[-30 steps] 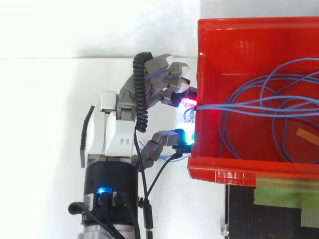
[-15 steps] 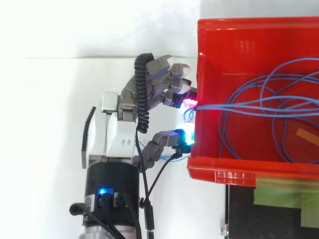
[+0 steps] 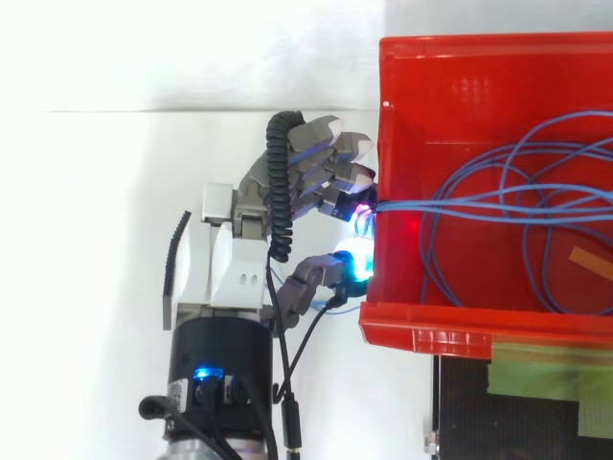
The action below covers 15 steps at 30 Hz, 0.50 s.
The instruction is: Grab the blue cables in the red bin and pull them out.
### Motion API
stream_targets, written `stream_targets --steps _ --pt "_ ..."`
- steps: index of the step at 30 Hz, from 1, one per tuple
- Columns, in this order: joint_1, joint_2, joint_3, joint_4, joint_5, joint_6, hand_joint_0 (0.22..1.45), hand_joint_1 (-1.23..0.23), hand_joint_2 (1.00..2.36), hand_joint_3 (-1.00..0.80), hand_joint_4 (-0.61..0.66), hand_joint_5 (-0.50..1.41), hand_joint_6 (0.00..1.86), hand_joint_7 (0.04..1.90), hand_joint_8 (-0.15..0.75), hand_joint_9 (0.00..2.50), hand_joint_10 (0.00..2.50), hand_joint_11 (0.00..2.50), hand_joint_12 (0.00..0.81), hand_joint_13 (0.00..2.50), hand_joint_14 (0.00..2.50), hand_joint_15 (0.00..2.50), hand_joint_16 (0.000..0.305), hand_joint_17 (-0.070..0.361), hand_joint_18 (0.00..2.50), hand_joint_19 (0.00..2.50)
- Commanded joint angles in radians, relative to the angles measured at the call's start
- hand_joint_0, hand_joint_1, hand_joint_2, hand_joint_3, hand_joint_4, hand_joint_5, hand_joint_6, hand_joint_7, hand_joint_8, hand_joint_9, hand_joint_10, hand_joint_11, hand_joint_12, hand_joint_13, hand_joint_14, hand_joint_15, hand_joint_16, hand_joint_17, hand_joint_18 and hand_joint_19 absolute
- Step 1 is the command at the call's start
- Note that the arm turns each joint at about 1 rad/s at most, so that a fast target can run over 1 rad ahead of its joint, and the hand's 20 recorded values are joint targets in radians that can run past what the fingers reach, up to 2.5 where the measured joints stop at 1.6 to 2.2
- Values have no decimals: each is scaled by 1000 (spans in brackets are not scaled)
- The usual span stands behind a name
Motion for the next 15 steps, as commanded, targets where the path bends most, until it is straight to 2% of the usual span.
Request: stream_targets --steps 1,6,9,10,15 --pt "-2 0 0 -1 -4 0 877 -812 1000 -1000 30 1053 68 945 217 980 26 874 316 802 23 594 39 89 597 488" --pt "-2 0 0 -1 -6 0 890 -787 1000 -1000 48 1042 127 933 223 992 26 862 314 811 24 589 39 88 612 479" --pt "-2 0 0 -4 -6 0 901 -773 1000 -1000 75 1006 292 877 226 1004 25 876 317 823 23 582 39 87 621 471" --pt "-2 0 0 -6 -6 0 907 -764 1000 -1000 96 982 460 805 231 1010 25 879 319 827 23 577 38 86 628 467" --pt "-2 2 0 -9 -6 0 916 -746 1000 -1000 117 931 690 764 232 1037 27 926 322 835 21 567 39 87 642 465"
